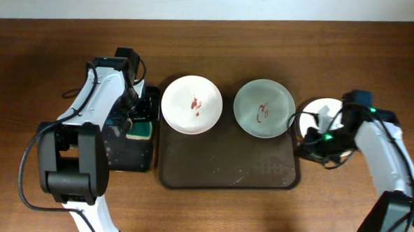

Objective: Clean dirty plates on tray and stack at the side
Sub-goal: 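Lift the cleaned plate and place it right of the tray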

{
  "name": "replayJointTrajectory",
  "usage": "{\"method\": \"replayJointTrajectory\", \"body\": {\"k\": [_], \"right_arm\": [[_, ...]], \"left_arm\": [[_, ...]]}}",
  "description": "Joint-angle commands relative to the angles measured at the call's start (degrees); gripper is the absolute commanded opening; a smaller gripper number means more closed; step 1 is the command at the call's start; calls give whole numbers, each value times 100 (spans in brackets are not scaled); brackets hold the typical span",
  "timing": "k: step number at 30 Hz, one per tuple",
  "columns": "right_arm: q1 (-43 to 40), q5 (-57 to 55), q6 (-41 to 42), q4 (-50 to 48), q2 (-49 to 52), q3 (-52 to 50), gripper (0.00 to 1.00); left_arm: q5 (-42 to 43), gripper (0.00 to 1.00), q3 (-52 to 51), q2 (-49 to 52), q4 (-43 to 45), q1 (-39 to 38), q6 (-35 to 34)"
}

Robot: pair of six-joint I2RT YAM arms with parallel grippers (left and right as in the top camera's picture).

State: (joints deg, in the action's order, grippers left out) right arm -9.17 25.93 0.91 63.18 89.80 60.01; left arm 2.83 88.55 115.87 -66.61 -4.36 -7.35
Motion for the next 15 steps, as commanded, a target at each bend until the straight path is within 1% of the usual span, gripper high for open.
{"method": "replayJointTrajectory", "body": {"k": [1,3,5,8,9,10,13,15], "right_arm": [[1040,-251,22,28,-72,-28,9],[1956,-262,179,17,-72,-120,6],[2577,-260,457,2,-72,-168,4],[3447,-264,452,-127,-42,-192,4],[3620,-275,553,-264,-39,-247,4],[3886,-413,907,-468,-39,-422,4],[4295,-411,973,-723,-39,-857,4],[4470,-389,1226,-1182,-37,-1228,4]], "left_arm": [[44,99,61,15,-7,39,-72],[44,99,61,15,-7,42,-72],[44,100,63,15,-7,42,-72],[44,99,61,15,-7,39,-72],[44,99,61,15,-7,39,-72],[44,99,61,15,-9,39,-72],[44,100,61,15,-7,42,-72],[44,99,61,15,-7,42,-72]]}}
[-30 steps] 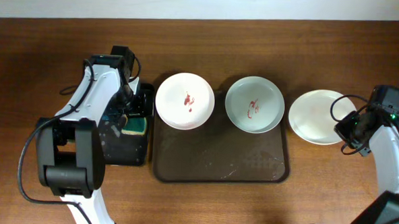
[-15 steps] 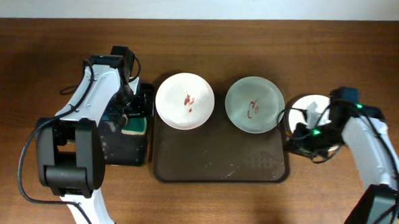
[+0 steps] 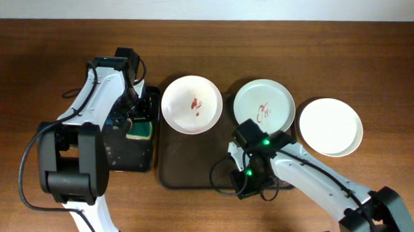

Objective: Clean dirty plates on tray and stack at the side
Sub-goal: 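Lift the cleaned plate and place it right of the tray, then drag the left pink-stained plate to the tray center with right gripper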

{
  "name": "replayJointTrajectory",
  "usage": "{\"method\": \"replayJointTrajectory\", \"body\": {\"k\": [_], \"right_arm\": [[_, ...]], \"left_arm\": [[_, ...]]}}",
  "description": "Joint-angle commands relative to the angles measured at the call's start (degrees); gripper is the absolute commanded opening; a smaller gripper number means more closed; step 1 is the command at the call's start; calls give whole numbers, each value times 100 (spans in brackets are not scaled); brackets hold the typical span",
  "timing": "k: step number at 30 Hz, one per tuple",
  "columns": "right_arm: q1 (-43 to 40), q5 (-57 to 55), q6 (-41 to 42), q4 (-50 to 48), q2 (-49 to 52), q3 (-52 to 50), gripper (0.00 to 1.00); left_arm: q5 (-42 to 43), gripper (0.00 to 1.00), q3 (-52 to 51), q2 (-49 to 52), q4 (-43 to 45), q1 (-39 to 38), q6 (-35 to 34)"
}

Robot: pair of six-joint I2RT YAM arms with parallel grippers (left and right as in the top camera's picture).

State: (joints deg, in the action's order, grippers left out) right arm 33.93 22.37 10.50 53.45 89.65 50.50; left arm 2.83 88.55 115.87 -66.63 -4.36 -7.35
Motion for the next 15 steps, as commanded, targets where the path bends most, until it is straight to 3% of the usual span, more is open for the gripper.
{"method": "replayJointTrajectory", "body": {"k": [1,9,15], "right_arm": [[173,-31,378,-391,-22,-400,4],[168,-72,551,-1104,-22,-750,4],[168,-776,780,-1499,-22,-748,4]], "left_arm": [[44,99,61,15,-4,39,-72],[44,99,61,15,-7,39,-72],[44,100,61,15,-9,39,-74]]}}
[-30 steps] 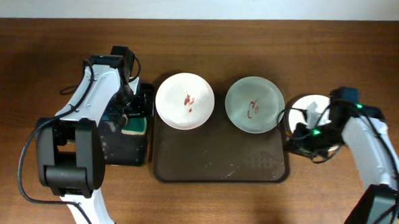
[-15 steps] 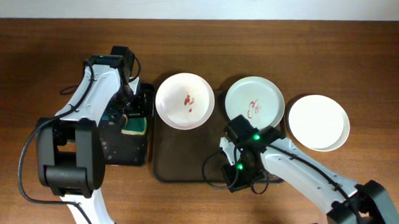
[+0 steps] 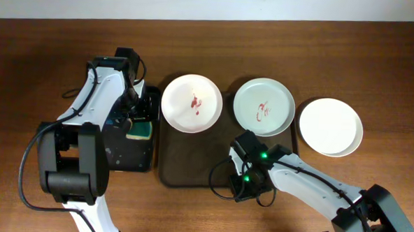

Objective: Clean dirty plates on tray and stack at the side
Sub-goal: 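Drag the left pink-stained plate to the tray center with right gripper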

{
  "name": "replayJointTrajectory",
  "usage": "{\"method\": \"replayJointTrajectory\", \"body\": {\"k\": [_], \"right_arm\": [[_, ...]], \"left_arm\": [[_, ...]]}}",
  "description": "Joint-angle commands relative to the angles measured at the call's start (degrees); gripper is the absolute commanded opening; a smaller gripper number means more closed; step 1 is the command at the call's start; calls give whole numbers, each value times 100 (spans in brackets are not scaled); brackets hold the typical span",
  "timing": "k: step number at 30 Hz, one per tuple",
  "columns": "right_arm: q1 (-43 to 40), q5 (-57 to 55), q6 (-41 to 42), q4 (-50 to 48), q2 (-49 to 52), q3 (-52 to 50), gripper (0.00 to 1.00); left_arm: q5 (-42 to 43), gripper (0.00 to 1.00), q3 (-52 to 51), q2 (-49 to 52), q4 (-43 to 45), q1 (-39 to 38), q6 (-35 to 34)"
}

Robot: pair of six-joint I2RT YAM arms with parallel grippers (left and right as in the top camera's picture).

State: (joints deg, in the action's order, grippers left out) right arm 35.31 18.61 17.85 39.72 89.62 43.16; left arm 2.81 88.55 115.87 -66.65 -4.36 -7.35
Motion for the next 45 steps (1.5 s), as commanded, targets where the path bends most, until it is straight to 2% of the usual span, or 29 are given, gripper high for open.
{"method": "replayJointTrajectory", "body": {"k": [1,11,13,14,16,17,18,20,22,25,27,29,32,34,39,41,44,45], "right_arm": [[31,-461,46,-210,-20,-13,4],[31,-732,-411,-929,-20,-9,4],[31,-608,-597,-833,-46,57,5],[31,-516,-678,-645,-79,181,9],[31,-522,-887,205,-260,1139,17],[31,-601,-1047,387,-293,1567,28],[31,-1296,-1056,417,-293,2411,49],[7,-2131,-1060,-107,-291,3012,66],[-273,-2033,-1056,-739,-289,3150,68],[-1384,-424,-1220,-350,157,3943,68],[-1803,127,-1349,44,772,4677,70],[-1897,389,-1611,225,1657,5348,70],[-1882,369,-1591,-402,2693,5379,60],[-1867,372,-1550,-710,3209,5377,57],[-1646,345,-1526,-1023,3895,5377,52],[-1543,225,-1349,-1110,4002,5377,46],[-1543,-37,-911,-1128,4122,5379,17],[-1545,-13,-870,-1126,4107,5407,12]], "left_arm": [[48,99,61,15,-7,39,-74],[46,99,61,15,-2,42,-72],[46,99,63,15,0,42,-72],[44,100,61,15,7,42,-72],[46,99,63,15,15,42,-72],[46,99,61,15,13,39,-72],[44,99,63,15,15,42,-72],[46,100,61,15,15,42,-72],[46,99,63,15,15,39,-72],[46,99,61,15,15,42,-72],[44,99,61,15,22,39,-72],[44,99,63,15,20,42,-72],[46,99,61,15,22,39,-72],[44,99,63,15,20,39,-72],[46,99,61,15,20,42,-72],[46,100,61,15,17,39,-72],[46,99,63,15,17,37,-72],[46,100,63,15,15,24,-72]]}}
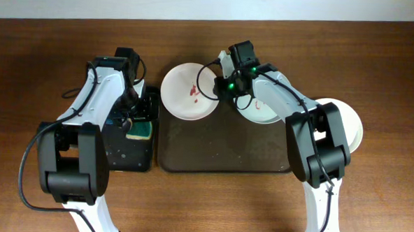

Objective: Clean dirty plates on tray and stack at the side
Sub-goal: 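Drag the left pink-stained plate to the tray center with right gripper, then wet the sponge in the black tray with the left gripper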

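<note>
A white plate [183, 94] with red stains lies at the back left of the dark tray [223, 148]. Beside it, a pale green plate [263, 113] is largely covered by my right arm. My right gripper [220, 83] is at the white plate's right rim, between the two plates; its fingers are hidden under the wrist. A clean white plate [352, 129] lies on the table right of the tray. My left gripper [130, 119] reaches down into the black bin [128, 151] at a yellow-green sponge [142, 131]; its jaws cannot be made out.
The black bin stands against the tray's left edge. The right arm stretches from the front right across the clean plate and the green plate. Brown tabletop surrounds everything, with a pale wall edge at the back.
My right gripper has moved from the tray's front middle to the back, between the two dirty plates. The stained white plate now lies slightly farther back. The left arm has not moved.
My right gripper was first at the clean white plate to the right of the tray. Then that plate lay free, and the gripper was over the tray's front part at the two following moments. Now it is at the stained white plate's rim. The left arm stayed at the sponge.
</note>
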{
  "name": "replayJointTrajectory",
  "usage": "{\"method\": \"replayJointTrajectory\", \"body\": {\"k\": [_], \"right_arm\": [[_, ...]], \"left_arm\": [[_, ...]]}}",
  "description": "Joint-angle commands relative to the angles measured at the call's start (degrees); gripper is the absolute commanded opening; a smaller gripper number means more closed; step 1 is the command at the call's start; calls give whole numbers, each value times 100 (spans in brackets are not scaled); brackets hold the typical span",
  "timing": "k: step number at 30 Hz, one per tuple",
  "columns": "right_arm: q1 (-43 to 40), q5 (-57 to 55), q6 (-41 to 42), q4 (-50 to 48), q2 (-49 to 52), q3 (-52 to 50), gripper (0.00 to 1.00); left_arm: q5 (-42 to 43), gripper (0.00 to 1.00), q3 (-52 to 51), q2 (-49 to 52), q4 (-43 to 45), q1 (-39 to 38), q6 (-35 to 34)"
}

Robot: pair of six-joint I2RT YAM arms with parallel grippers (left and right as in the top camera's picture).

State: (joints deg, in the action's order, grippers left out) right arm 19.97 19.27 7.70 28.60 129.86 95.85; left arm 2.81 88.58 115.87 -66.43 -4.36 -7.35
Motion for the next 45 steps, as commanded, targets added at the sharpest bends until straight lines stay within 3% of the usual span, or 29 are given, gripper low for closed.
{"method": "replayJointTrajectory", "body": {"k": [1,3,5,8,11,12,15,23,24,27,29,34,35,37,40,42,45], "right_arm": [[-11,-42,140,101,-39,168,5],[-11,-39,140,599,-402,179,4],[-4,26,142,1781,-800,179,4],[4,24,138,2964,-734,39,4],[70,22,164,3023,-734,-586,6],[70,22,162,2962,-734,-704,13],[63,-4,162,3042,-734,-822,13],[66,-2,164,3130,-734,-822,13],[66,0,164,3128,-734,-822,13],[66,0,164,3126,-734,-822,13],[66,0,164,3126,-734,-822,13],[66,-2,162,3139,-734,-822,14],[66,0,162,3123,-734,-822,27],[63,-7,160,3051,-734,-822,32],[59,-74,164,2771,-734,-822,23],[59,-114,227,2684,-734,-822,7],[59,-111,227,2667,-734,-822,4]], "left_arm": [[46,100,59,15,-7,24,-72],[44,99,59,15,-4,24,-72],[44,99,61,15,-2,26,-72],[44,99,59,15,26,26,-72],[44,100,61,15,144,17,-72],[42,98,59,17,195,13,-72],[44,75,26,55,339,13,-72],[-179,69,-667,155,1222,-2,-74],[-315,59,-758,155,1294,-2,-74],[-321,12,-780,155,1309,2,-74],[-319,0,-780,155,1241,2,-70],[-306,0,-737,-59,1150,9,-76],[-326,0,-737,-271,1169,9,-76],[-321,0,-737,-560,1163,9,-76],[-302,0,-737,-793,986,2,-76],[-302,0,-737,-813,931,2,-76],[-306,0,-737,-1078,966,2,-74]]}}
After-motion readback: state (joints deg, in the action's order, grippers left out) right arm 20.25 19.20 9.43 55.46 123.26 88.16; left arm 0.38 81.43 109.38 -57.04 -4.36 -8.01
